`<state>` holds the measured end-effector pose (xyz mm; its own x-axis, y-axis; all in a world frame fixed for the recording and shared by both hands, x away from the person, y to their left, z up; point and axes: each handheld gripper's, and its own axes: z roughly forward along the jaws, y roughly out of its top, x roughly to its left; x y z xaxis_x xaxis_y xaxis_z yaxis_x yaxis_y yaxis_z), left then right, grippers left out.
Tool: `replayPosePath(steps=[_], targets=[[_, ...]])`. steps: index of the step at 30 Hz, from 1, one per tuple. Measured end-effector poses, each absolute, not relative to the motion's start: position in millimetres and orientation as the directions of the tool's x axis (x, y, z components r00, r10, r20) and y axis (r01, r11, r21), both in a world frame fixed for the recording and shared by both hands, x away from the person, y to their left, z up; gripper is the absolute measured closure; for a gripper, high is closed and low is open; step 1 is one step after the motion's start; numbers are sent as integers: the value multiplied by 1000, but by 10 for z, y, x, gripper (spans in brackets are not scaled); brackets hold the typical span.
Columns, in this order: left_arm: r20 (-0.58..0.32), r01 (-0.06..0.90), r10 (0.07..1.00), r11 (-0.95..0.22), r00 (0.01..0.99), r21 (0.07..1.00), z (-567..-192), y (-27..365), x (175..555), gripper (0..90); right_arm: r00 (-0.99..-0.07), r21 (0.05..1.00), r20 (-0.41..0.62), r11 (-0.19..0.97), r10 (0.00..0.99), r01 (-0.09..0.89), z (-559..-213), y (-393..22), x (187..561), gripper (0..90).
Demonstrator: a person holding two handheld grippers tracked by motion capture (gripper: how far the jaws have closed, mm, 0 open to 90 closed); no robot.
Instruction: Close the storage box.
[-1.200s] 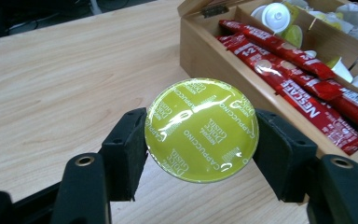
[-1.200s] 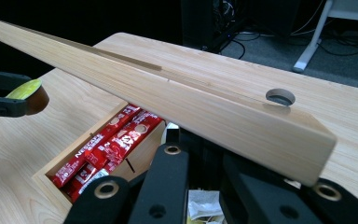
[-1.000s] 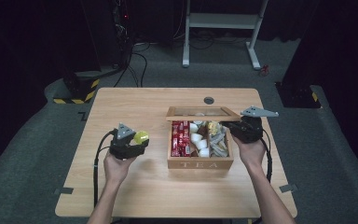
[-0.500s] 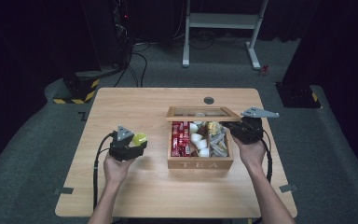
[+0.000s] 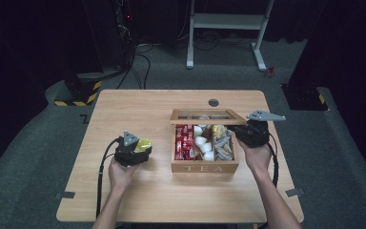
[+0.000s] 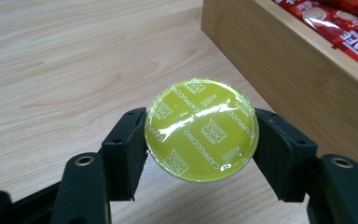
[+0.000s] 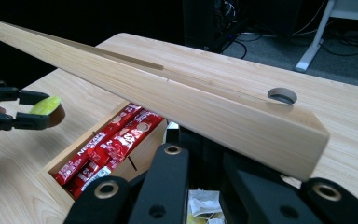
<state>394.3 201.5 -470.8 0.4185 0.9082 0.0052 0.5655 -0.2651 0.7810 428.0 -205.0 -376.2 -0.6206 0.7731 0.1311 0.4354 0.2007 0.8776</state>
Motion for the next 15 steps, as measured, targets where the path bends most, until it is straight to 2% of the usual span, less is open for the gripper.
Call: replayPosePath(steps=[15], targets=[[3,580,905,-275,426,767,-4837,1964,3964,383,-619,874,130,204,775,440,-3768,-2048,4272,900]])
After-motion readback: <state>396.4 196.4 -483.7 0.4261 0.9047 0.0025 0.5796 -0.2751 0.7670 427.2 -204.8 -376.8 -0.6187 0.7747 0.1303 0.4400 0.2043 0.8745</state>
